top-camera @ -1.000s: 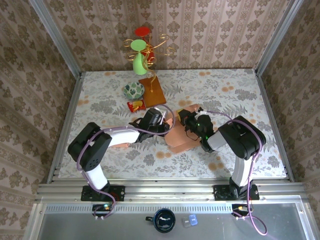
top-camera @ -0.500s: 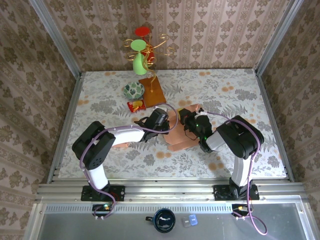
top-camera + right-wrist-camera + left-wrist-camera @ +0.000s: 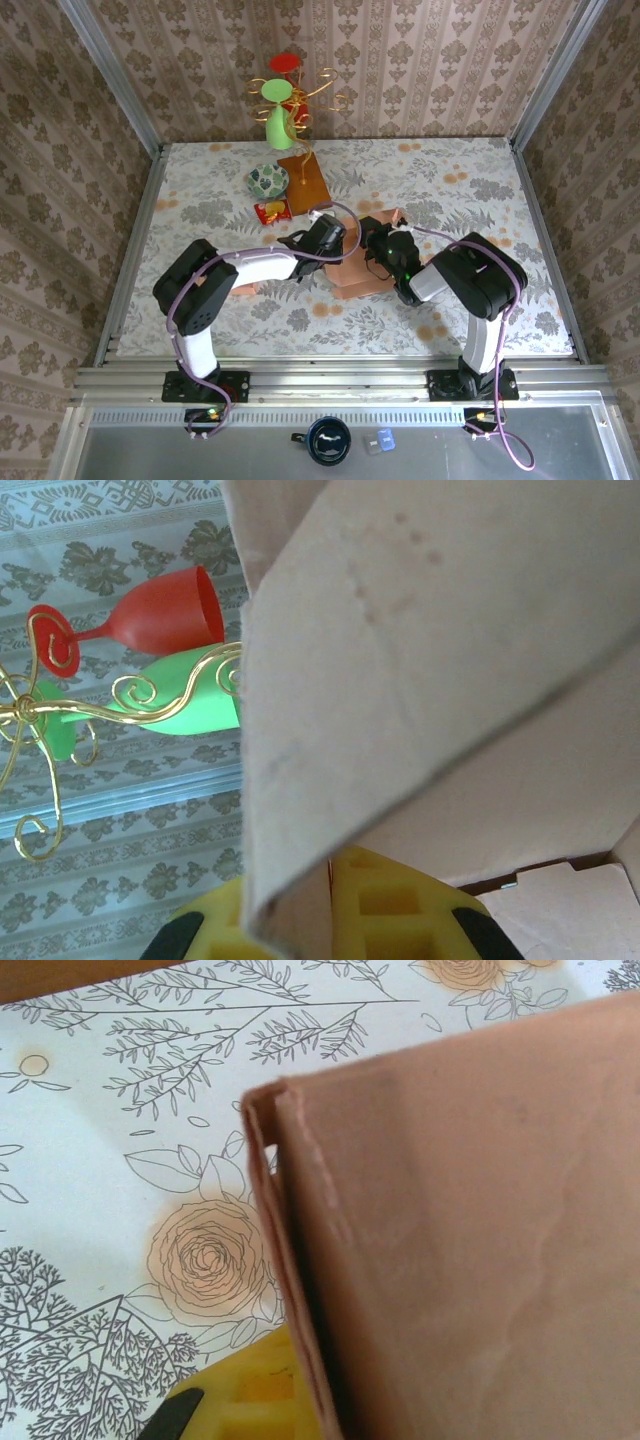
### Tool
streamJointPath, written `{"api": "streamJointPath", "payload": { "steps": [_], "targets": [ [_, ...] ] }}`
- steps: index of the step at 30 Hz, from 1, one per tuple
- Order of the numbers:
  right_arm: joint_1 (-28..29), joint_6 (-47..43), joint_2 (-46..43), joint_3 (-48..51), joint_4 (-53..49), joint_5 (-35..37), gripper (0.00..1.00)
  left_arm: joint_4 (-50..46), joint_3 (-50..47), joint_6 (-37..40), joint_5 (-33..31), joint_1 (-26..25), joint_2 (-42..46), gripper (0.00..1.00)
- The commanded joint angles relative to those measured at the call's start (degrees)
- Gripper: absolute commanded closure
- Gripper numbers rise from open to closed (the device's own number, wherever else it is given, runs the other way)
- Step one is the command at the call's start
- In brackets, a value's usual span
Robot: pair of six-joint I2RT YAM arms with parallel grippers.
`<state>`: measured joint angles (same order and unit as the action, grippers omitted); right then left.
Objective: Fold the paper box
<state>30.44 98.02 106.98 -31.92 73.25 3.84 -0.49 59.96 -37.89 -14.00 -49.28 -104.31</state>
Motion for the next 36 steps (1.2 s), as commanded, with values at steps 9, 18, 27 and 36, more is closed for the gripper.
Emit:
{"api": "streamJointPath", "payload": {
  "steps": [9,18,27,36],
  "targets": [
    [-2.02,-14.81,-27.58,-6.75,-56.31,-8.39,0.29,-9.17,1.36,-3.29,4.51,3.32,3.15,1.00],
    [-13.11,-33.97,-44.12,-15.69,-85.26,-15.38,0.27,-17.01,4.00,0.30,19.72,9.34,6.85,1.00],
    [-27.08,-51.00,-45.74,-21.58,-97.34,-29.09,0.38,-21.76,7.56,4.37,39.71,13.73,7.35,1.00],
    [-30.56,-58.21,-38.63,-25.98,-98.16,-41.62,0.43,-22.33,9.51,4.12,56.37,16.65,5.21,1.00]
  ]
}}
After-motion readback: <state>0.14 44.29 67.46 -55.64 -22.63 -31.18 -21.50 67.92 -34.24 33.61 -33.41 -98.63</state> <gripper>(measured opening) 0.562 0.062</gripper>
